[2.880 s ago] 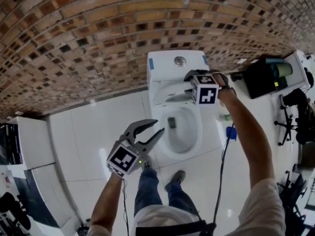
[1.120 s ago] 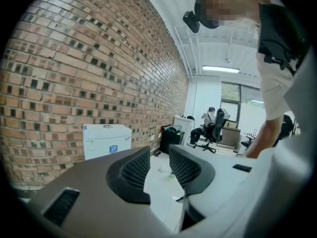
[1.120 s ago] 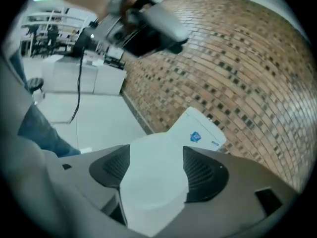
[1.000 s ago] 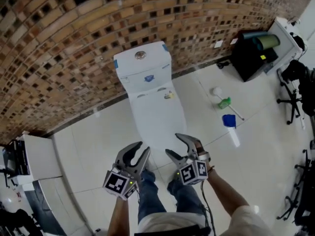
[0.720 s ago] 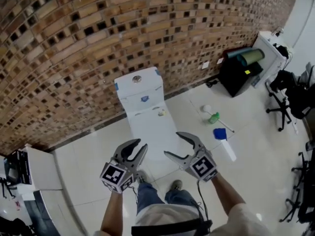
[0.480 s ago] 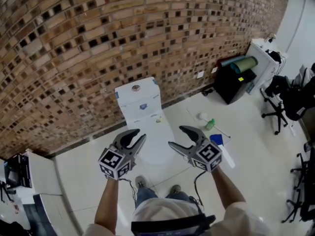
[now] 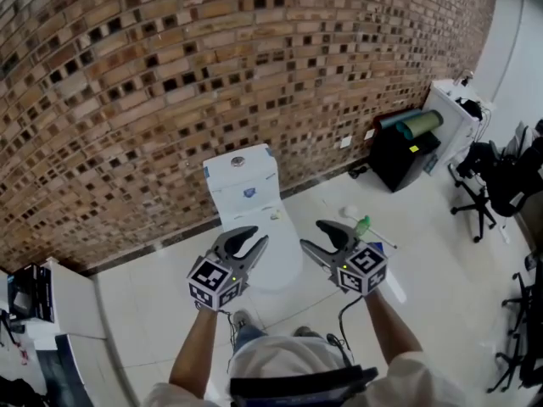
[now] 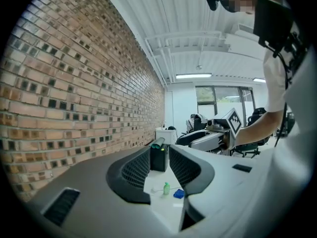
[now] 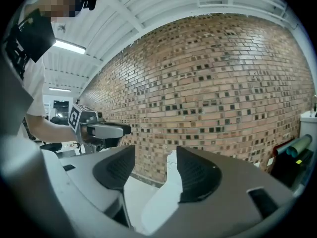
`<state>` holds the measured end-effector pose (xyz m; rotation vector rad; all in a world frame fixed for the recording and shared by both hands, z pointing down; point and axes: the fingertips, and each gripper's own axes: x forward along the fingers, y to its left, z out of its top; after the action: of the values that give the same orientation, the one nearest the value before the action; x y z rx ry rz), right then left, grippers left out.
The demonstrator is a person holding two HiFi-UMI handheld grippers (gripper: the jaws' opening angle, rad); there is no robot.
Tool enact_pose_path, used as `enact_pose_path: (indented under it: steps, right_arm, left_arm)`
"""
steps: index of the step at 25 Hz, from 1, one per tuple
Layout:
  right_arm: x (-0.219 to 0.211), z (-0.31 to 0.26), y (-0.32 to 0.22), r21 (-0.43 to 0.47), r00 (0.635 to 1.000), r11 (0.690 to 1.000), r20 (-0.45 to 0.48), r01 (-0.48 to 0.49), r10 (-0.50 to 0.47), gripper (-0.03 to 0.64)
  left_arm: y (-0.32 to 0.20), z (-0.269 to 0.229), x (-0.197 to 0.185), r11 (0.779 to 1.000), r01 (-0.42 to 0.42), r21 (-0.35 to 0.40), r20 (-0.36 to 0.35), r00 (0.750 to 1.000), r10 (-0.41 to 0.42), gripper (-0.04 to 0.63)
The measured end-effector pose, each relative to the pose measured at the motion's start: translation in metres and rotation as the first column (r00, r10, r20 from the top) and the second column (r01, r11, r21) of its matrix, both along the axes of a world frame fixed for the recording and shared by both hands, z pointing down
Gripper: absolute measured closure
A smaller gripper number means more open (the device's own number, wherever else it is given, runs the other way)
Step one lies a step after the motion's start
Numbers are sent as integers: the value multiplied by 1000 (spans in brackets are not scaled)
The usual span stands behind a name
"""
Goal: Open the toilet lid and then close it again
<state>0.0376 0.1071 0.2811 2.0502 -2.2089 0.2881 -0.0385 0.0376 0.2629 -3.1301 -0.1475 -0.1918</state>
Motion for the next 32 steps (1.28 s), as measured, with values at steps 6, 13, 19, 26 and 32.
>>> enact_pose_path:
  steps: [6, 13, 19, 26, 32]
  right_arm:
    - [-3, 3, 3, -18, 1000, 1000, -26, 13, -13, 341]
    - [-7, 4, -2, -9, 999, 999, -25, 31, -31, 341]
    - [-11, 6, -1, -8, 998, 998, -16, 57, -57, 341]
    - [3, -7, 6, 78, 995, 997, 100, -13, 5, 543]
    - [17, -13, 12, 107, 982, 994, 187, -28, 7, 543]
  left_arm:
    - [12, 7, 2, 1000, 9, -17, 12, 1000, -9, 480]
    - [12, 2, 1, 998, 49, -40, -33, 998, -50, 479]
    - [19, -2, -3, 997, 77, -15, -40, 996, -78, 479]
    - [25, -5, -12, 992, 123, -2, -37, 992, -123, 479]
    - [31, -7, -18, 985, 170, -2, -38, 985, -170, 479]
